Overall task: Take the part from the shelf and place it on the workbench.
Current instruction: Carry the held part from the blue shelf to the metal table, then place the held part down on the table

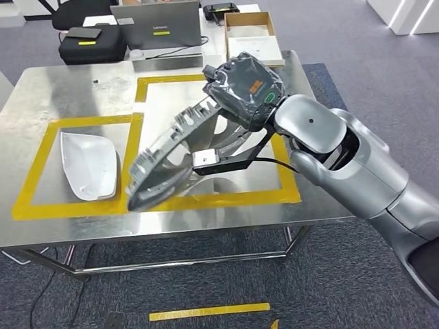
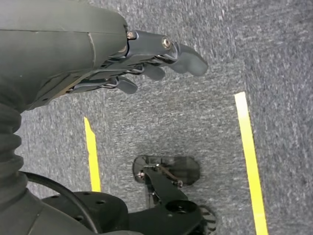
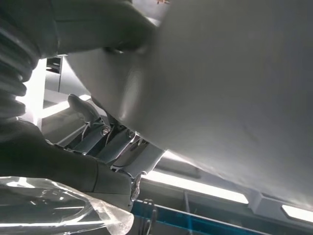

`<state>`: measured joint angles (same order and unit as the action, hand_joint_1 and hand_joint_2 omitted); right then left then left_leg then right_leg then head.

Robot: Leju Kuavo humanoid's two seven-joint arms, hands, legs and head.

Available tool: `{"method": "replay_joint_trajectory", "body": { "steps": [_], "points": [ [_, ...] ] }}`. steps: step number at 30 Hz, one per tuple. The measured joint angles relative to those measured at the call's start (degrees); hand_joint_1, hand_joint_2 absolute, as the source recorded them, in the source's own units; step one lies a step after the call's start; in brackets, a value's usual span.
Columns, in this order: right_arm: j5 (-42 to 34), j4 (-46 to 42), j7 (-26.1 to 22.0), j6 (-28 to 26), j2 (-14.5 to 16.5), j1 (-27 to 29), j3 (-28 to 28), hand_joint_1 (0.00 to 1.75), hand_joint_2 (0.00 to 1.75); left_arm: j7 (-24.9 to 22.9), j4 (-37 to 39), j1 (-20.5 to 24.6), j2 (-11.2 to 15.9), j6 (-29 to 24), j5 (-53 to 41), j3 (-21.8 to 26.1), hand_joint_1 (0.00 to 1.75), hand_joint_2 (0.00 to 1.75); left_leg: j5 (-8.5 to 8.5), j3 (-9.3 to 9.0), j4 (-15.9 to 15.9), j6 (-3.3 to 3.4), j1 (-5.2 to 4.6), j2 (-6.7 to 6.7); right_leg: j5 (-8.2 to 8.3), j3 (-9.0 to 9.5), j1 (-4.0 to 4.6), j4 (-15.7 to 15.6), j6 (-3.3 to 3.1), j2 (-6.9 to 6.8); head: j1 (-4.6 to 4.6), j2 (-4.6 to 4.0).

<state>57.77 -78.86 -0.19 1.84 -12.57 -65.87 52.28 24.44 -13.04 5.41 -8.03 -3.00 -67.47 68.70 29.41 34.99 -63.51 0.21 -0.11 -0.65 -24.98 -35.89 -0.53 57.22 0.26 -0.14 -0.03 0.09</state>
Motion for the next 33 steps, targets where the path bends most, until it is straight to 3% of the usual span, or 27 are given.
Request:
{"method": "replay_joint_trajectory", "body": {
  "steps": [2,4,5,7,9,14,15,18,19,20,21,24,25,28,30,33],
  "points": [
    [0.0,0.3,-0.2,0.5,0.5,0.1,0.7,1.75,1.75,-0.2,0.0,-0.1,0.0,-0.2,0.0,0.0,0.0,1.75,2.55,3.84,-6.9,-0.73,0.39,0.05,-0.58,0.73,-0.05,-0.1,-0.29,-0.06,-0.15,0.0],
    [0.0,0.6,-0.3,0.8,0.9,0.3,1.3,1.75,1.75,-0.3,0.0,-0.2,-0.1,-0.3,0.0,0.0,0.0,1.75,3.69,6.6,-10.4,-1.25,0.79,0.09,-1.22,1.54,-0.09,0.0,-0.33,-0.01,-0.15,0.0],
    [0.0,0.8,-0.3,0.9,1.0,0.4,1.6,1.75,1.75,-0.3,0.0,-0.2,-0.1,-0.3,0.0,0.0,0.0,1.75,2.58,6.75,-9.5,-1.4,0.96,0.11,-1.54,1.99,-0.12,0.0,-0.3,0.01,-0.16,0.0],
    [0.1,1.2,-0.2,1.0,1.3,0.7,2.2,1.75,1.75,-0.4,0.0,-0.2,-0.1,-0.4,-0.1,0.0,0.0,1.75,-2.31,4.64,-2.7,-1.55,1.24,0.17,-2.22,2.91,-0.21,0.0,-0.07,0.05,-0.14,0.0],
    [0.3,1.7,-0.2,0.8,1.6,0.9,2.6,1.75,1.75,-0.4,0.0,-0.1,-0.1,-0.5,-0.2,0.0,0.0,1.75,-4.74,2.57,3.5,-1.33,1.15,0.27,-2.67,3.24,-0.19,0.2,0.42,0.18,-0.18,0.0],
    [0.8,2.9,0.0,-0.1,2.1,1.1,3.1,1.75,1.75,-0.5,0.1,-0.1,-0.3,-0.6,-0.3,-0.1,0.0,1.75,-5.25,1.28,5.3,0.54,0.89,0.36,-4.25,3.1,-0.16,1.3,2.18,0.28,-0.08,0.0],
    [0.8,3.2,0.0,-0.2,2.1,1.2,3.2,1.75,1.75,-0.5,0.1,-0.1,-0.4,-0.6,-0.3,-0.1,0.0,1.75,-5.34,1.02,5.5,0.86,0.98,0.39,-5.54,2.21,-0.14,3.4,2.37,0.25,0.02,0.0],
    [0.9,4.3,0.1,-0.4,2.1,1.6,3.3,1.75,1.75,-0.5,0.1,0.0,-0.5,-0.7,-0.4,-0.1,0.0,1.75,-5.32,0.92,5.6,1.31,0.84,0.41,-10.3,-2.9,-0.12,13.9,2.58,0.22,0.2,0.0],
    [1.0,4.6,0.1,-0.4,2.1,1.7,3.3,1.75,1.75,-0.6,0.1,-0.1,-0.5,-0.7,-0.4,-0.1,0.0,1.75,-5.29,0.91,5.6,1.35,0.75,0.42,-10.65,-4.0,-0.12,15.8,2.58,0.21,0.19,0.0],
    [1.1,5.0,0.1,-0.2,2.1,1.7,3.3,1.75,1.75,-0.6,0.1,-0.2,-0.6,-0.7,-0.4,-0.1,0.0,1.75,-5.28,0.9,5.6,1.36,0.69,0.42,-9.98,-4.11,-0.11,15.7,2.52,0.21,0.2,0.0],
    [1.2,5.4,0.1,0.1,2.1,1.6,3.3,1.75,1.75,-0.7,0.1,-0.2,-0.6,-0.7,-0.4,-0.1,0.0,1.75,-5.3,0.88,5.5,1.34,0.65,0.42,-8.37,-3.0,-0.11,13.2,2.38,0.2,0.19,0.0],
    [1.3,6.4,0.0,1.2,2.1,1.2,3.4,1.75,1.75,-1.0,0.1,-0.1,-0.8,-0.8,-0.4,-0.1,0.0,1.75,-5.36,0.84,5.4,0.89,0.45,0.4,-4.05,2.82,0.05,2.0,1.77,0.18,0.15,0.0],
    [1.3,6.8,0.0,1.3,2.1,1.2,3.4,1.75,1.75,-1.1,0.1,-0.1,-0.9,-0.8,-0.4,-0.1,0.0,1.75,-5.37,0.79,5.4,0.58,0.4,0.38,-3.71,3.68,0.17,0.3,1.53,0.2,0.13,0.0],
    [1.4,7.9,0.0,1.5,2.1,1.2,3.6,1.75,1.75,-1.3,0.1,-0.2,-0.9,-0.9,-0.4,-0.1,0.0,1.75,-5.39,0.59,5.5,-0.55,0.57,0.38,-3.21,4.07,0.31,-0.3,0.51,0.25,0.11,0.0],
    [1.4,8.4,0.0,1.6,2.1,1.3,3.6,1.75,1.75,-1.3,0.1,-0.2,-1.0,-1.0,-0.4,-0.1,0.0,1.75,-3.53,1.46,3.1,-1.14,0.64,0.4,-2.63,4.37,0.06,-0.6,-0.15,0.12,0.02,0.0],
    [1.4,9.0,0.0,1.6,2.2,1.7,3.7,1.75,1.75,-1.4,0.1,-0.4,-0.9,-1.0,-0.4,-0.1,0.0,1.75,2.53,5.41,-7.4,-1.68,0.73,0.41,-2.24,3.96,0.0,-0.6,-0.57,0.05,-0.08,0.0]
  ]
}}
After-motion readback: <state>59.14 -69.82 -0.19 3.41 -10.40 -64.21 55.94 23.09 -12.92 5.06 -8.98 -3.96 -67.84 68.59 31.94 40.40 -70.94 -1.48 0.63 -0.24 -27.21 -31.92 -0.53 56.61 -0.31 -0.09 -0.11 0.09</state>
